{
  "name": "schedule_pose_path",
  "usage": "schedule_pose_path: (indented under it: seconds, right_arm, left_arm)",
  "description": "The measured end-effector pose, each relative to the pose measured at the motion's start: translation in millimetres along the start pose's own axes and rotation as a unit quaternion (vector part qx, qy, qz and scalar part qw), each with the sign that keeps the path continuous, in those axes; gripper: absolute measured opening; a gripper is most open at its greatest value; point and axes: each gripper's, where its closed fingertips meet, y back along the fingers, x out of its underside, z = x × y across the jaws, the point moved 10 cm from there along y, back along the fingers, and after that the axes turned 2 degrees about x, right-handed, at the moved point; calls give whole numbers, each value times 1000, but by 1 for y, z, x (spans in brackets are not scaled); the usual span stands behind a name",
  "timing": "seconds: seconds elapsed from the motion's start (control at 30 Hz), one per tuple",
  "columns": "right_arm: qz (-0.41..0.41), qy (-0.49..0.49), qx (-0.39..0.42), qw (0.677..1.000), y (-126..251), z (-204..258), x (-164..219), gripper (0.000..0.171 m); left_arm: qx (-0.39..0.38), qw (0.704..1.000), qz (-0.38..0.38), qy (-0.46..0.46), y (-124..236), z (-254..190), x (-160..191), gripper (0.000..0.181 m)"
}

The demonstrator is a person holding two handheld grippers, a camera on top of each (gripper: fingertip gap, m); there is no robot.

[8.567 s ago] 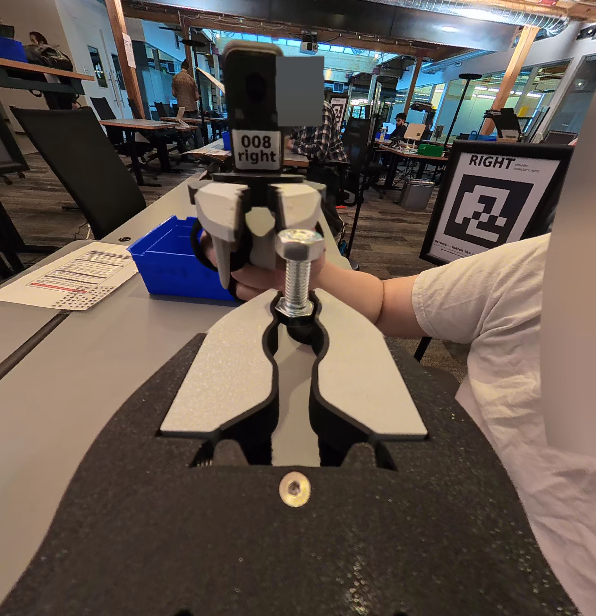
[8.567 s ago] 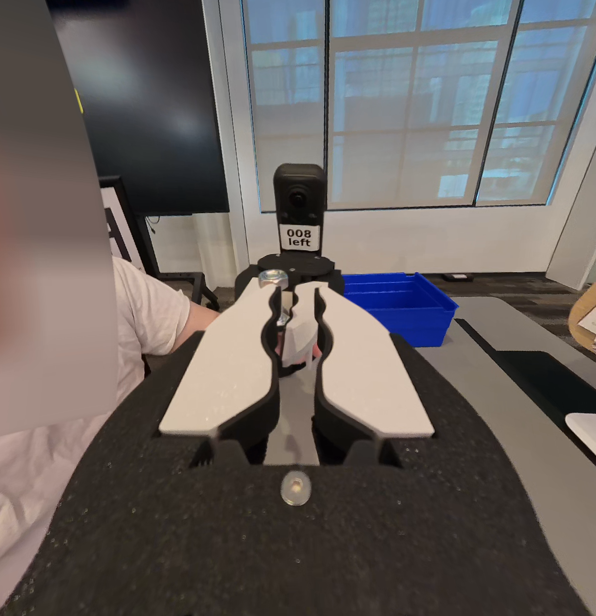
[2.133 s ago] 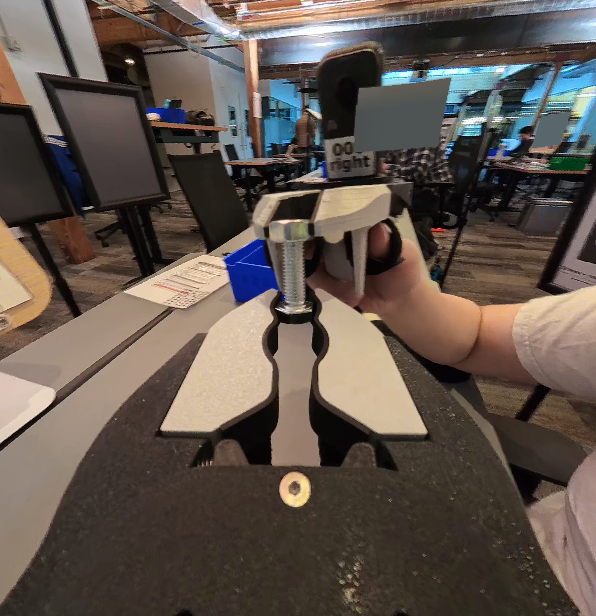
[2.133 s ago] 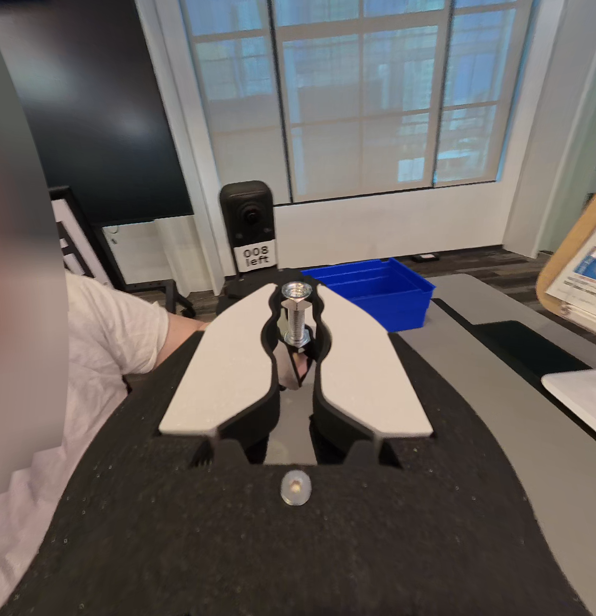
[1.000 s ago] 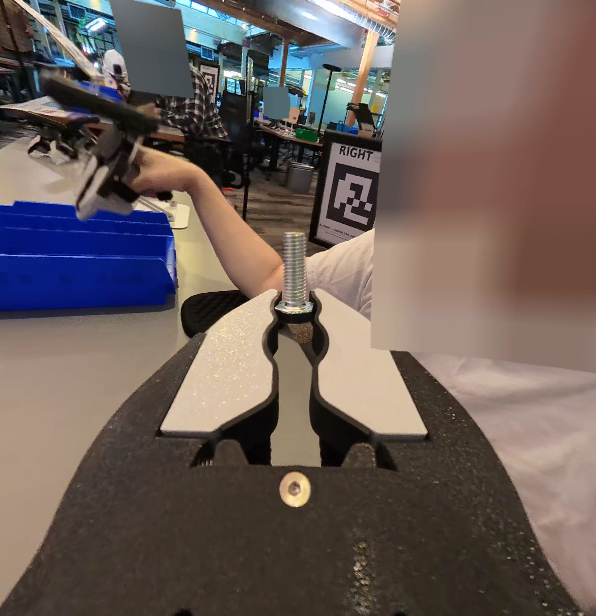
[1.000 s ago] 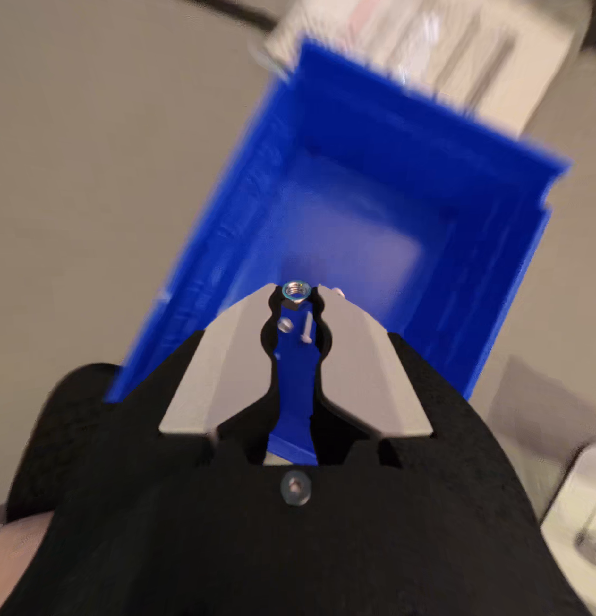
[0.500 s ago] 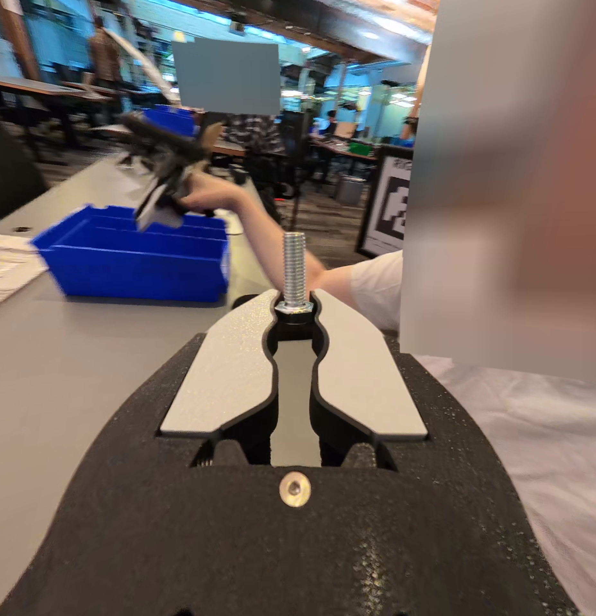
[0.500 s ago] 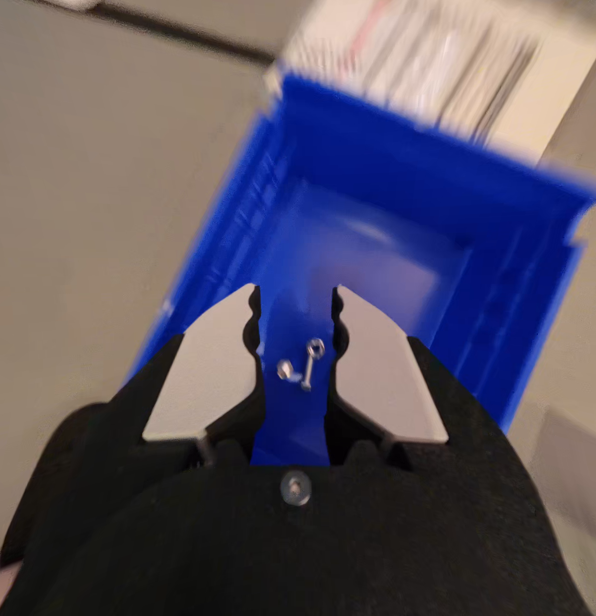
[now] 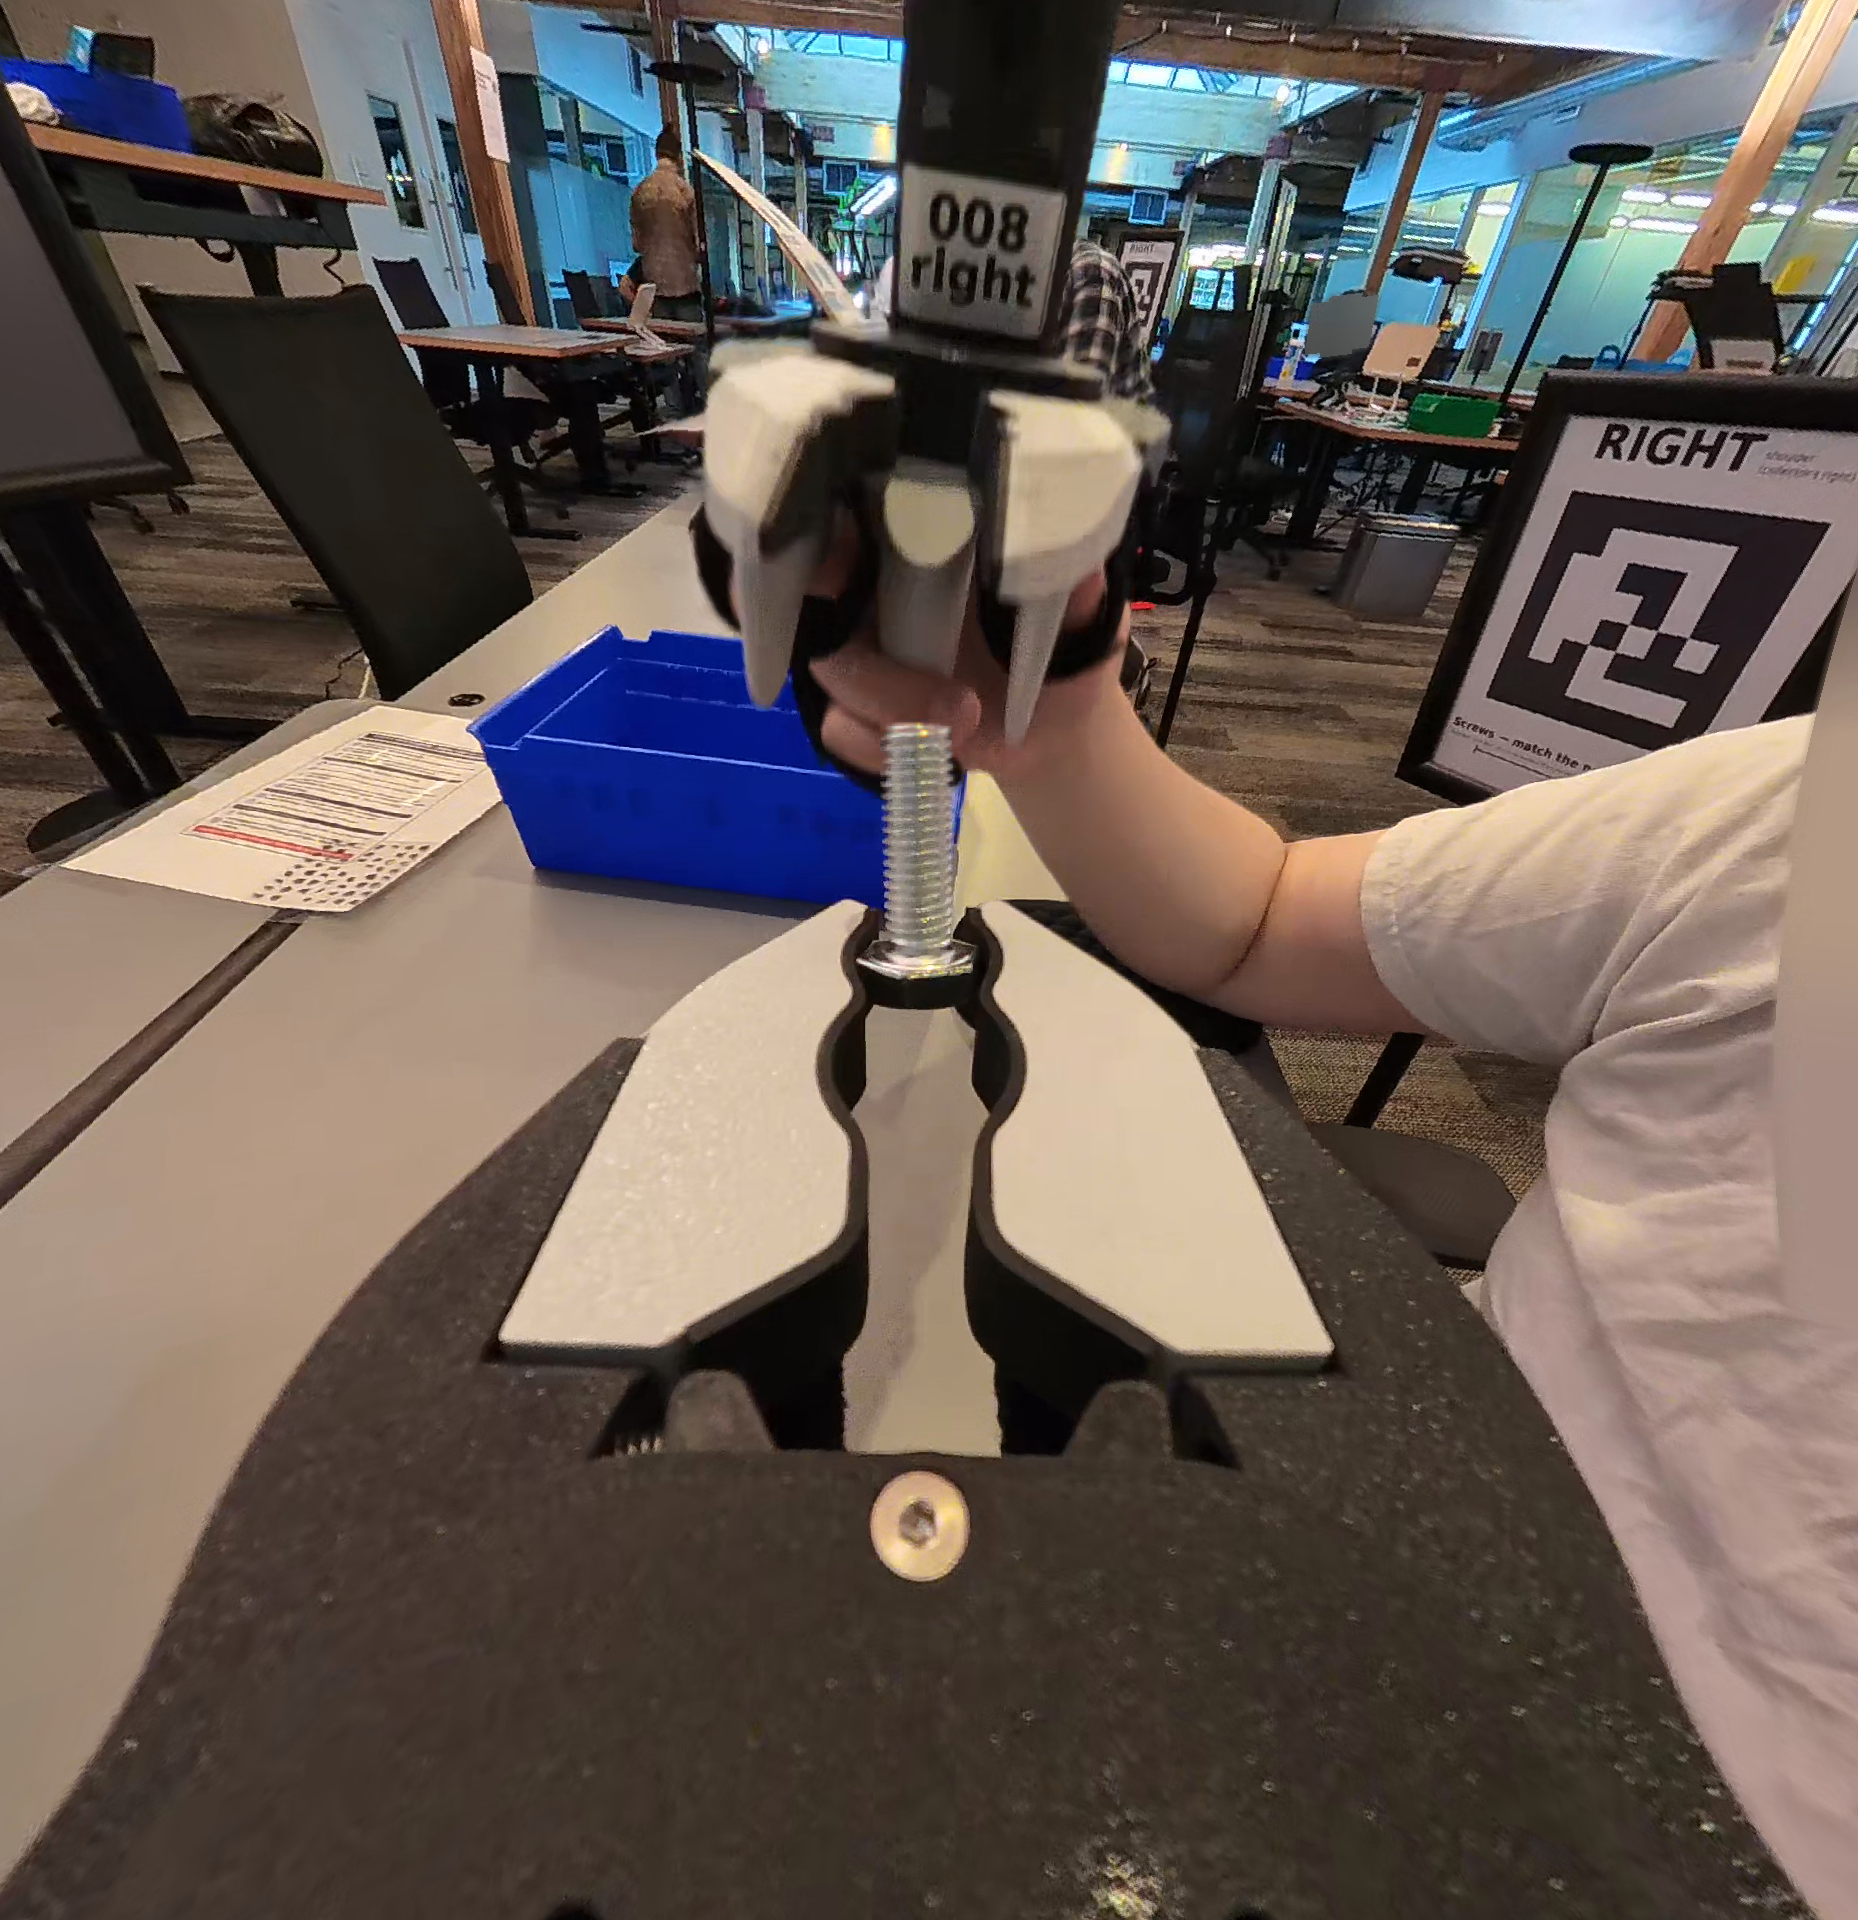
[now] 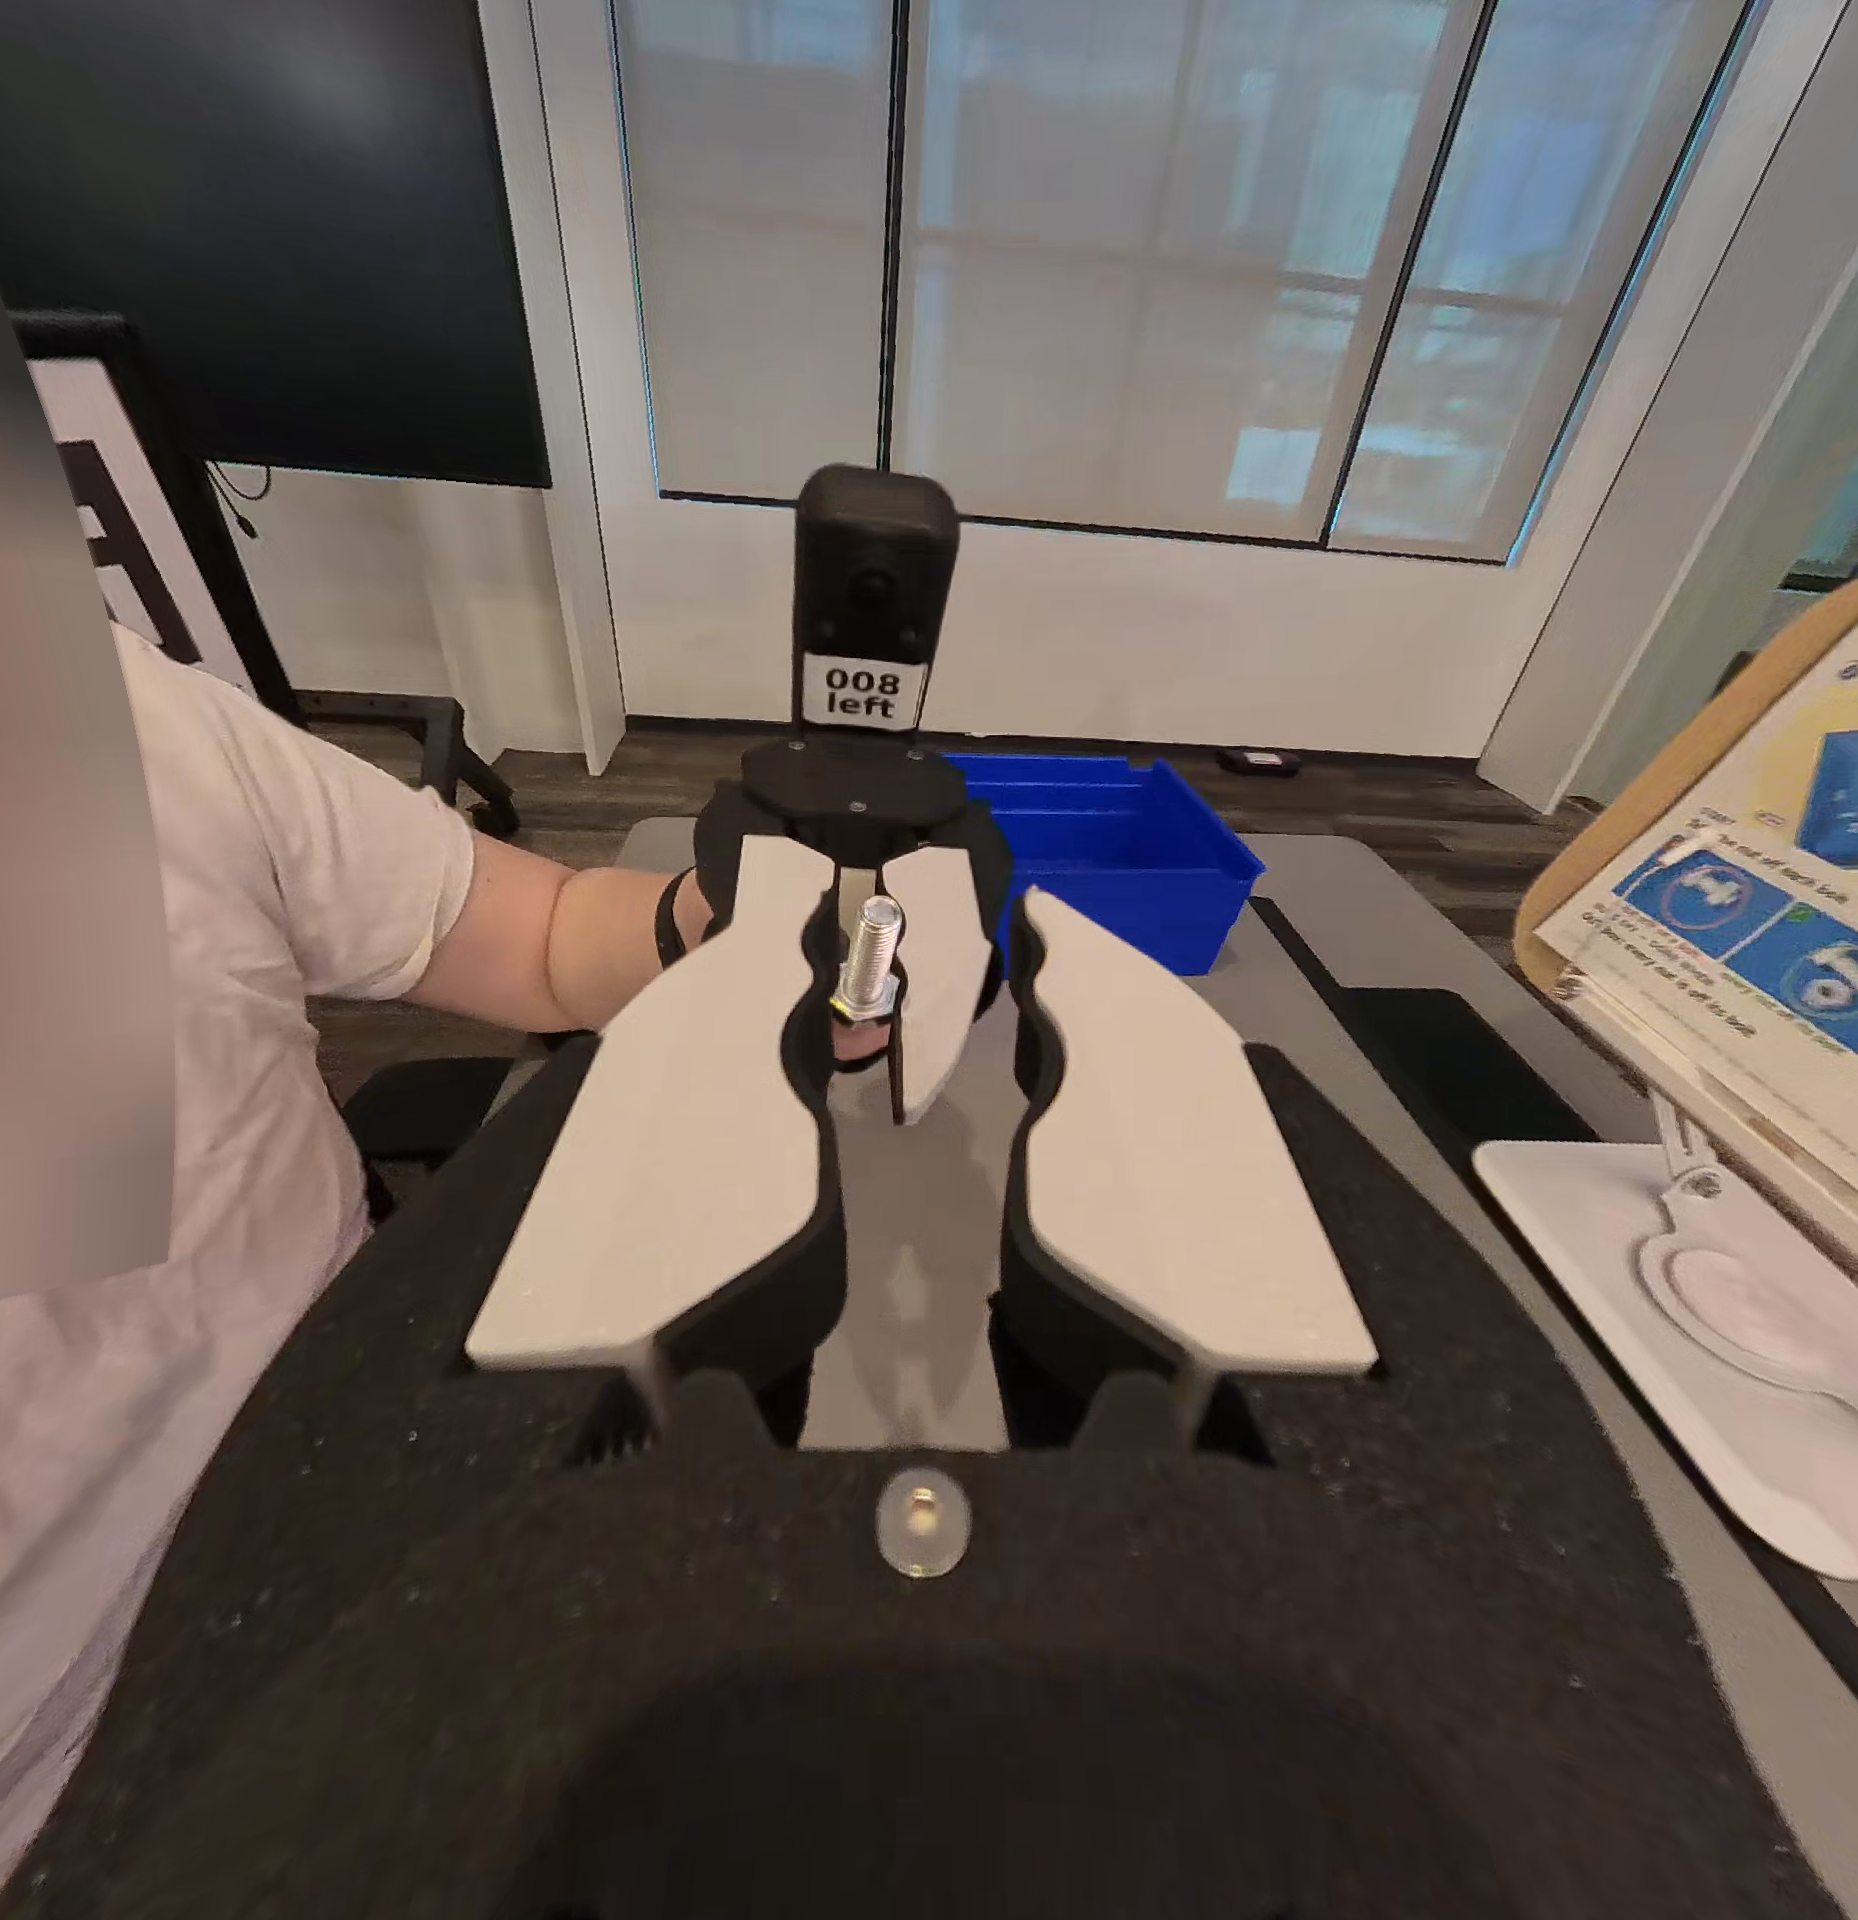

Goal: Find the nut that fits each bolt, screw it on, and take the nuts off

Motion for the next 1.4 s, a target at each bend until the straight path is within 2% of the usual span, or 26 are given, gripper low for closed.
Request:
schedule_pose_path:
  seconds: [0.13,0.17,0.23,0.33,0.4,0.5,0.57,0.6,0.63,0.67,0.7,0.73,0.77,0.8,0.9,1.03,1.07,1.17,1.27,1.33,1.4]
  right_arm:
    - [28,-24,-37,999,-22,2,16,32]
    - [33,-26,-48,998,-26,3,19,28]
    - [48,-23,-68,996,-30,4,24,9]
    - [49,-21,-80,995,-29,3,23,9]
    - [49,-20,-80,995,-21,2,18,9]
    - [100,8,7,995,21,-10,-2,9]
    - [177,20,138,974,78,-25,-11,9]
    - [230,3,221,948,113,-35,-6,9]
    - [288,-30,302,908,149,-45,4,9]
    - [347,-74,378,855,186,-54,19,9]
    - [404,-118,449,788,221,-64,37,9]
    - [452,-162,503,719,255,-71,56,9]
    - [484,-214,527,665,282,-76,77,9]
    - [500,-267,521,639,303,-79,97,10]
    - [496,-364,464,638,333,-83,146,10]
    - [512,-412,454,601,349,-91,185,9]
    - [511,-417,451,601,350,-93,190,10]
    - [470,-415,468,623,351,-99,186,29]
    - [456,-377,478,650,347,-96,165,32]
    - [452,-365,428,692,334,-86,155,28]
    - [471,-367,366,714,321,-73,153,28]
  left_arm:
    - [3,1000,3,-3,-1,-1,0,15]
    - [3,1000,5,-2,-1,0,0,15]
    - [10,1000,8,0,-3,-1,2,15]
    - [16,1000,8,3,-4,-2,1,16]
    - [9,1000,10,10,-3,-1,0,30]
    - [-9,1000,17,9,2,3,-1,35]
    - [-14,1000,24,12,7,4,-4,35]
    - [-18,999,26,12,9,4,-6,35]
    - [-23,999,29,12,11,5,-8,34]
    - [-26,999,32,10,13,5,-9,34]
    - [-28,999,39,8,14,5,-9,33]
    - [-28,998,48,7,14,6,-9,33]
    - [-31,998,58,6,15,6,-9,33]
    - [-36,997,67,5,15,7,-8,33]
    - [-47,996,75,4,17,8,-9,32]
    - [-51,995,84,16,21,11,-10,31]
    - [-54,995,86,19,23,12,-10,31]
    - [-66,994,78,27,30,15,-13,31]
    - [-74,995,62,28,40,15,-19,29]
    - [-78,995,60,19,46,14,-23,28]
    - [-87,994,59,10,51,13,-25,27]
